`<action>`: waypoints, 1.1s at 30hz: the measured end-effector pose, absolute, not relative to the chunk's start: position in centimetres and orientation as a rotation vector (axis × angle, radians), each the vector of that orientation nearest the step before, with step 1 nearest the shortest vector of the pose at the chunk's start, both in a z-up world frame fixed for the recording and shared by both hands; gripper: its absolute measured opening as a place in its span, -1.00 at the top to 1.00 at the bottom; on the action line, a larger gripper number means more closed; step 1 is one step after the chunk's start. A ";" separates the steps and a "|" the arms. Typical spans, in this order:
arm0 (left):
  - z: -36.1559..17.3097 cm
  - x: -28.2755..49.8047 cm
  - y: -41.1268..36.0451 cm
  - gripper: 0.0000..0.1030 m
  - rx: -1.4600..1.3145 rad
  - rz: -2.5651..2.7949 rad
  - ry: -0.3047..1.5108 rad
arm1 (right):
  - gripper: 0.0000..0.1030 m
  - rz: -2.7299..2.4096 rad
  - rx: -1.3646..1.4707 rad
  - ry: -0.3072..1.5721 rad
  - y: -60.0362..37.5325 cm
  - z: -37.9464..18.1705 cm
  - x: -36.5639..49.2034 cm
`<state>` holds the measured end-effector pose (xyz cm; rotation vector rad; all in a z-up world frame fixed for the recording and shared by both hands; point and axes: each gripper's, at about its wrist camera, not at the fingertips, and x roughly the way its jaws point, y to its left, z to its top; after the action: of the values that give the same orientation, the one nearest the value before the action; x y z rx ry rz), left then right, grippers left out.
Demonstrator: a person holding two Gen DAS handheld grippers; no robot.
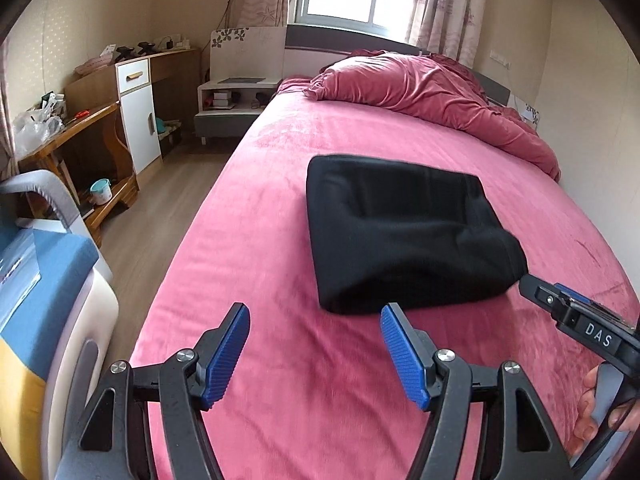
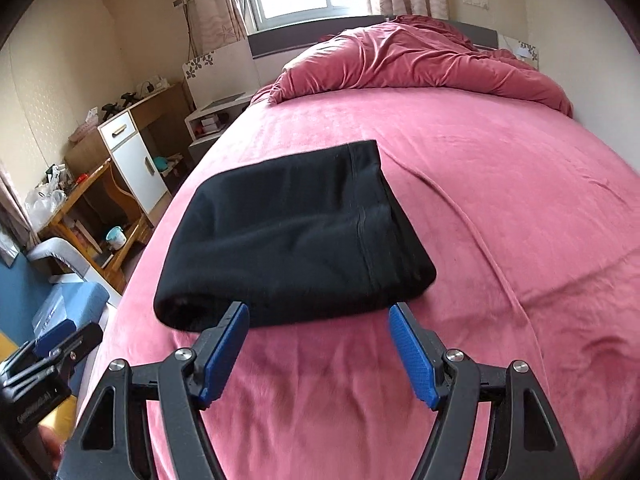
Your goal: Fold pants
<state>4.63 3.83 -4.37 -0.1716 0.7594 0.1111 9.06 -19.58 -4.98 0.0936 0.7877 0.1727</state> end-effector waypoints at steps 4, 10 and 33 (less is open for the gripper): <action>-5.1 3.2 3.3 -0.35 -0.162 0.108 0.773 | -0.42 0.147 0.061 0.785 -19.2 -5.5 7.2; -5.1 1.8 2.7 -0.35 -0.157 0.085 0.762 | -0.42 0.128 0.027 0.775 -18.9 -5.4 5.4; -4.5 1.5 2.9 -0.36 -0.144 0.137 0.745 | -0.45 0.106 0.000 0.747 -18.5 -4.6 3.8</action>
<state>1.51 2.89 -4.55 -0.1445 0.7454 0.1373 3.78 -18.49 -4.63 0.0003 0.7473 0.1062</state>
